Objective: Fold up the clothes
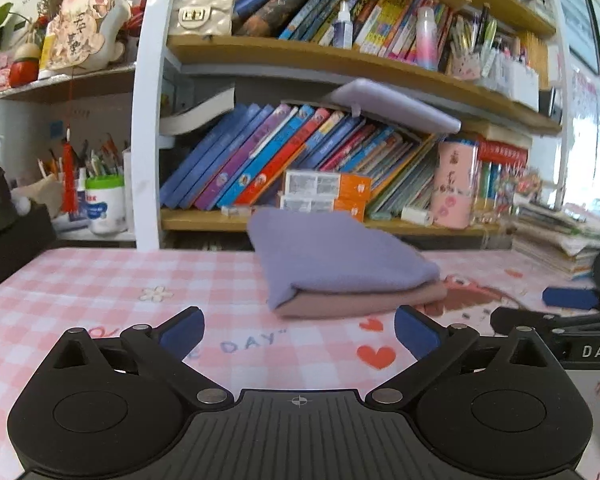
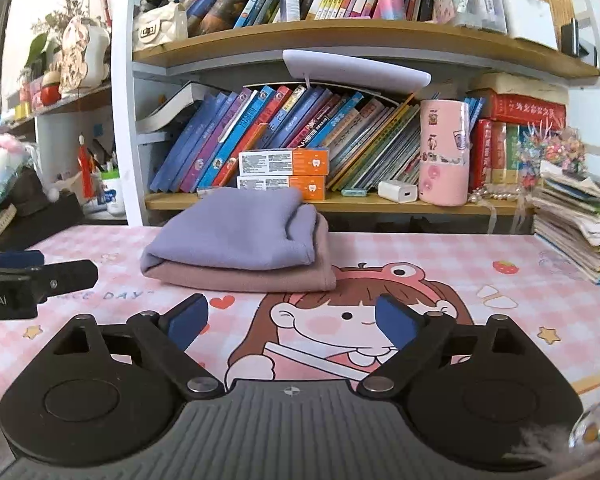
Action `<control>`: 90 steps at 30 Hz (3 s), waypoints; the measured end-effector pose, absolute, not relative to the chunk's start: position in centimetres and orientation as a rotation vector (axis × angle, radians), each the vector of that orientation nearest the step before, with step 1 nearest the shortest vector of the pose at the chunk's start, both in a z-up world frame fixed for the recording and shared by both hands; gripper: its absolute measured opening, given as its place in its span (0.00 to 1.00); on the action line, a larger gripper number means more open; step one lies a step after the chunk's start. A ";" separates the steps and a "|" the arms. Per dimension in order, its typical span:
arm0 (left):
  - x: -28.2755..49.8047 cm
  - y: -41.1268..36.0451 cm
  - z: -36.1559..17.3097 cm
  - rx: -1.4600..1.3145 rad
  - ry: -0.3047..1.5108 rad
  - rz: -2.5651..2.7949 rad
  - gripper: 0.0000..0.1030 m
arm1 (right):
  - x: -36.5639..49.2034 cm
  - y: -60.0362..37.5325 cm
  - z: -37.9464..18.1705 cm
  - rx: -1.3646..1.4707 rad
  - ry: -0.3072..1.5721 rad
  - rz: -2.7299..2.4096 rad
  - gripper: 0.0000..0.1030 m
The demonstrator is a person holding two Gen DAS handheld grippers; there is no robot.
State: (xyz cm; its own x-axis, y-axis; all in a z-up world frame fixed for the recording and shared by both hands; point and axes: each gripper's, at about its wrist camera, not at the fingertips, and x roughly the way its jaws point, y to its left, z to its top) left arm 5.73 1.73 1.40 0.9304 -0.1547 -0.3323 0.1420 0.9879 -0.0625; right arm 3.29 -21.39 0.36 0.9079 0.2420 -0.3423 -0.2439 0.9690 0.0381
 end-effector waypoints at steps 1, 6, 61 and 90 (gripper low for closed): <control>5.7 1.8 1.3 -0.041 0.358 -0.149 1.00 | 3.1 -21.2 0.4 -0.019 0.349 0.252 0.91; 5.9 1.8 0.9 -0.046 0.392 -0.128 1.00 | 3.3 -20.5 0.5 -0.057 0.353 0.252 1.00; 5.9 0.8 0.7 0.038 0.399 -0.067 1.00 | 4.1 -20.1 0.2 -0.088 0.412 0.227 1.00; 6.1 0.7 0.6 0.040 0.419 -0.091 1.00 | 4.5 -19.9 -0.1 -0.089 0.429 0.234 1.00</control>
State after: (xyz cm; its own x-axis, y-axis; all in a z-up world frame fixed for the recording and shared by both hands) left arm 6.12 0.73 0.60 0.9093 -0.0799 -0.4084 0.0965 0.9951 0.0202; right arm 4.48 -19.89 -0.07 0.8829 0.2058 -0.4221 -0.2432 0.9693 -0.0363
